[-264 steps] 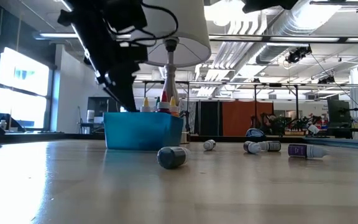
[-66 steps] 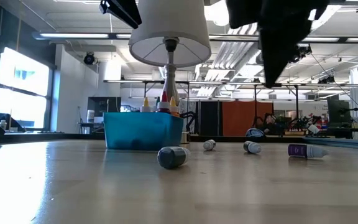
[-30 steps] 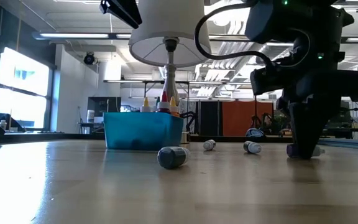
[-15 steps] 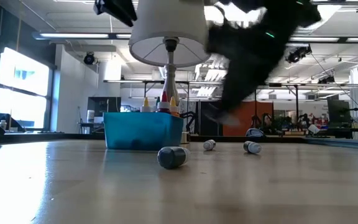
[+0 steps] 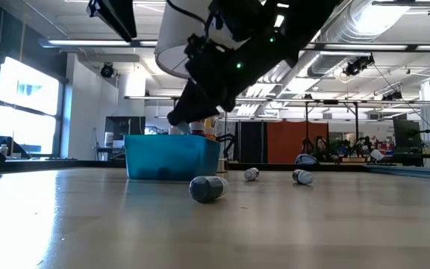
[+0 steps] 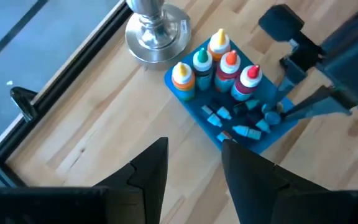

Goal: Pick & Place food coloring
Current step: Put the small violet food coloring bottle into the blue bin, then put the small green food coloring bottle into the blue bin

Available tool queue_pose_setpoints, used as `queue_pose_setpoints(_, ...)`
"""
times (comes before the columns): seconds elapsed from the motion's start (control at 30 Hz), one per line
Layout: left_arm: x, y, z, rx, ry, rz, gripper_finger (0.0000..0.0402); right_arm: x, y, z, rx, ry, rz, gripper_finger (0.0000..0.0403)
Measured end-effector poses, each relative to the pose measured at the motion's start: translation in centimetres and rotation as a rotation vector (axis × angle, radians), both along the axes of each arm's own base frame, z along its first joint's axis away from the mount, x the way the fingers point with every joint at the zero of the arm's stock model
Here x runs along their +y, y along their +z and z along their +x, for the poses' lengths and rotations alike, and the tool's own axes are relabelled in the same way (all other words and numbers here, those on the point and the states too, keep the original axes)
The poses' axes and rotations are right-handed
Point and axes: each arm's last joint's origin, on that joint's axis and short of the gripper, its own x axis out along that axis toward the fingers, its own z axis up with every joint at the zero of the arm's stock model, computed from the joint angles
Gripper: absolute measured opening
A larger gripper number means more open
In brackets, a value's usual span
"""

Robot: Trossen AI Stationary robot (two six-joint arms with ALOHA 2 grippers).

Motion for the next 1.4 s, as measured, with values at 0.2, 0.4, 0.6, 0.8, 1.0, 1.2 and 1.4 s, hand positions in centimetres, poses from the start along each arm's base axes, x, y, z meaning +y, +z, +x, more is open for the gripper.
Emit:
queue_pose_setpoints(0.2, -0.1, -0.1, 0.0, 0.006, -0.013, -0.021, 0.0147, -0.5, -0.4, 0.5, 0.004, -0.08, -0.092, 0.0094)
queue_pose_setpoints(0.4, -0.1, -0.1, 0.0, 0.009, -0.012, -0.015, 0.0147, -0.2, -0.4, 0.5, 0.011, 0.006, -0.108, 0.0119)
queue_pose_setpoints(0.6, -1.3, -2.6, 1.5, -0.036, -0.066, -0.022, 0.0147, 1.5, 1.9, -0.3, -0.012, 0.033, -0.09, 0.0141)
queue_pose_setpoints(0.8, -5.9, -7.5, 4.4, -0.227, -0.276, -0.143, 0.0147, 4.5, 7.6, -4.9, 0.072, 0.063, -0.003, 0.014)
queue_pose_setpoints(1.0, -8.9, -10.6, 5.7, -0.348, -0.453, -0.236, 0.0147, 6.6, 11.0, -10.8, 0.151, -0.046, 0.138, 0.0142)
queue_pose_setpoints(1.2, -9.8, -11.8, 7.7, -0.448, -0.47, -0.219, 0.0147, 9.3, 8.5, -15.2, 0.113, -0.196, 0.149, 0.0142)
queue_pose_setpoints(1.4, -10.2, -14.3, 9.1, -0.38, -0.443, -0.276, 0.0147, 10.6, 5.6, -17.7, 0.087, -0.183, 0.08, 0.0142)
